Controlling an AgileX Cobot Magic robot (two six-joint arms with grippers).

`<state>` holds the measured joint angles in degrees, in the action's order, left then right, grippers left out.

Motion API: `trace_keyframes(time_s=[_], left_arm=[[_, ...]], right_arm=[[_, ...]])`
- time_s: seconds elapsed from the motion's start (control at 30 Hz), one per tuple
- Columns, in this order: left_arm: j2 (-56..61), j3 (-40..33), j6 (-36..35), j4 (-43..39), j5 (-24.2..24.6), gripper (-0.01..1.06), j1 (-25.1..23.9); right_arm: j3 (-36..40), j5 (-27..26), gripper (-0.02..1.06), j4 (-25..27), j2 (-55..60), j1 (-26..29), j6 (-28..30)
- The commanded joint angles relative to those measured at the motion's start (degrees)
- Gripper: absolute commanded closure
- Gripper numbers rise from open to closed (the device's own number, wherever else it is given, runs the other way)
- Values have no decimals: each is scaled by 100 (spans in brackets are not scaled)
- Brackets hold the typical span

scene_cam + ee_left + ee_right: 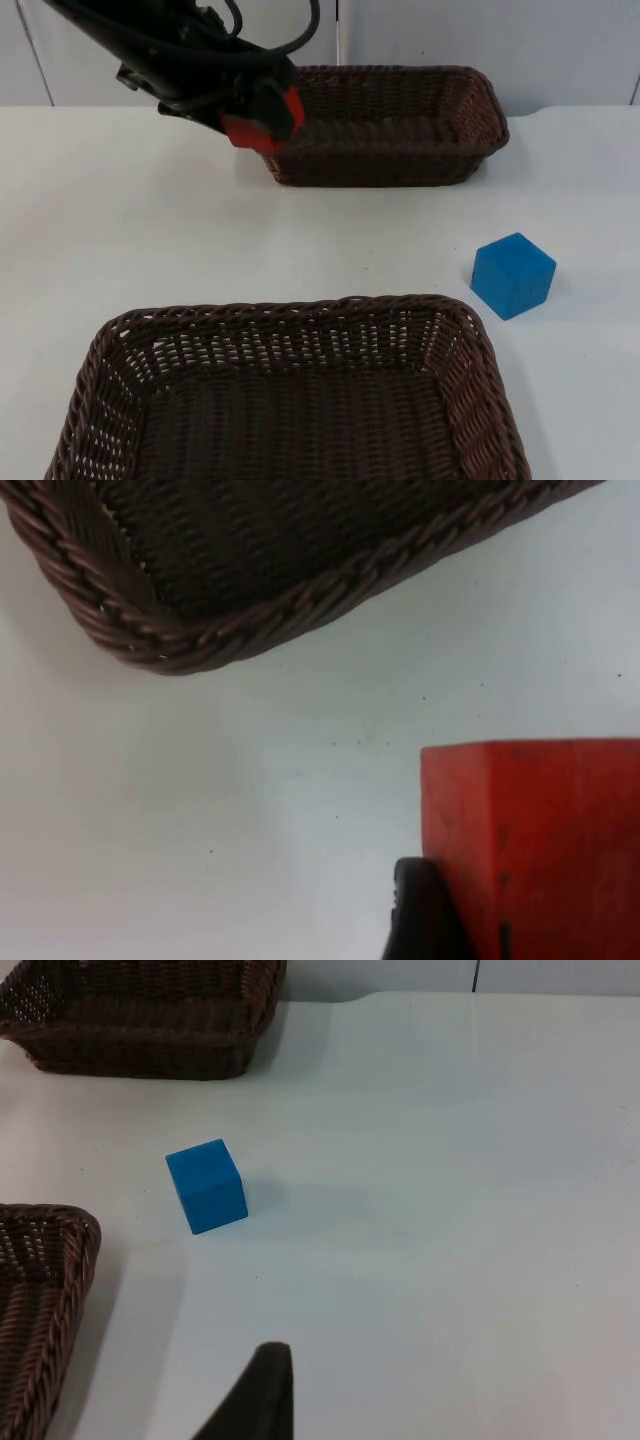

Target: Pick up one cube with the left hand and place it into the upper basket. Pick up one cube with the right hand and place it into the lower basket.

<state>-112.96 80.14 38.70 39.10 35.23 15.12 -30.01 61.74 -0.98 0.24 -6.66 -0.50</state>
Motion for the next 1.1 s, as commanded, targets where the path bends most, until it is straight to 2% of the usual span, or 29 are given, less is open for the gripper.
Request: trace_keyframes(time_s=[0.0, 0.47, 0.67, 0.8, 1.07], left_arm=[[62, 26, -46, 53, 51, 105, 12], [62, 26, 4, 97, 238, 105, 12], [50, 45, 4, 219, 82, 105, 12], [-67, 281, -23, 233, 146, 105, 12], [-860, 1575, -476, 26, 279, 105, 12]], right_arm=[[43, 10, -1, -27, -24, 11, -10], [43, 10, -1, -27, -24, 11, 13], [43, 10, -1, -27, -24, 11, 13], [43, 10, -1, -27, -24, 11, 13], [43, 10, -1, -27, -24, 11, 13]])
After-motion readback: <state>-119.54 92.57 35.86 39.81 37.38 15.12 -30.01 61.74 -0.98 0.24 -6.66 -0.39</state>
